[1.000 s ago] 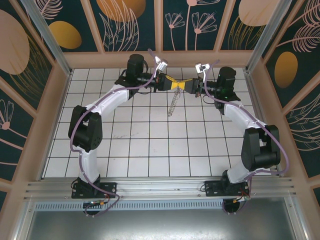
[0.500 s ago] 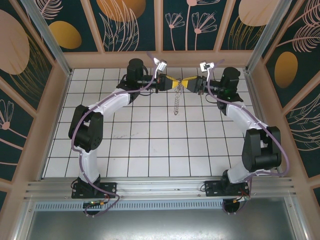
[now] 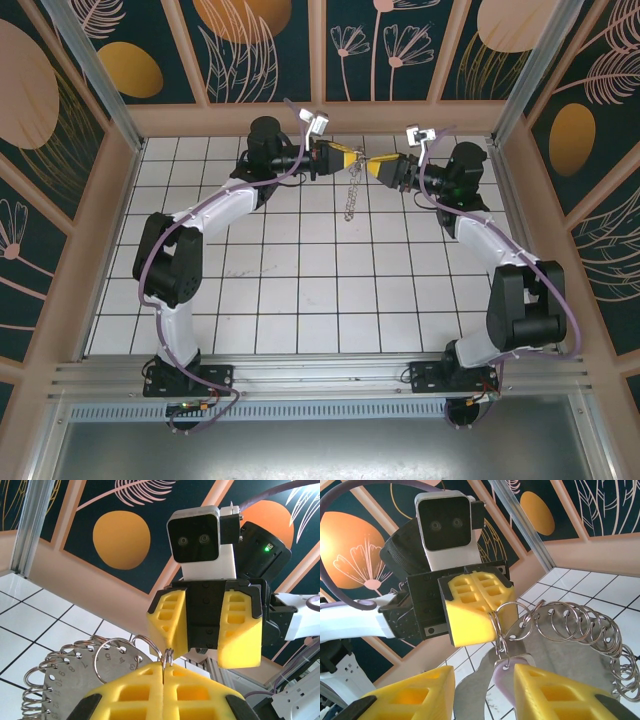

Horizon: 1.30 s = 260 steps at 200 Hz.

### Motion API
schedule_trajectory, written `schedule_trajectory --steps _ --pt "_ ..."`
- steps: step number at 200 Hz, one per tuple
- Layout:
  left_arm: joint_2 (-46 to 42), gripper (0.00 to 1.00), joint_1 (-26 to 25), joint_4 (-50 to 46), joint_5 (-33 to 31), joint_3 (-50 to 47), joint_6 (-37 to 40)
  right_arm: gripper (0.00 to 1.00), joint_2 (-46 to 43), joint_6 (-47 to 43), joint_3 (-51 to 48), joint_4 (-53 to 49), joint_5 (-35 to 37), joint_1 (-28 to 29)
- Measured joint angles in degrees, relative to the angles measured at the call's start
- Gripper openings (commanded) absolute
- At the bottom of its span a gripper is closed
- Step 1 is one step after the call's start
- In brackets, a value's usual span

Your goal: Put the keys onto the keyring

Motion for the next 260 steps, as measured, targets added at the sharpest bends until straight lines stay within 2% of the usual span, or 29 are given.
schedule_trajectory --steps 46,88,97,128,260 --pt "-0.04 0.0 0.0 0.52 0.02 -0.57 -0.44 0.36 1.66 1.97 0.04 1.9 0.26 0.11" --pt "-0.04 0.0 0.0 0.79 0.04 -0.57 -0.63 0.31 2.8 2.4 1.25 2.43 0.9 0.72" --pt "-0.04 0.0 0.0 0.81 0.04 -0.57 -0.66 0.27 3.06 2.69 1.57 2.73 0.9 0.9" --pt "-0.04 0.0 0.0 0.83 0.04 -0.57 -0.87 0.0 3.87 3.3 2.08 3.45 0.98 1.51" --pt "-0.81 0.0 -0.72 1.4 -1.05 -2.54 -1.64 0.0 1.29 2.19 -3.06 4.04 1.49 1.79"
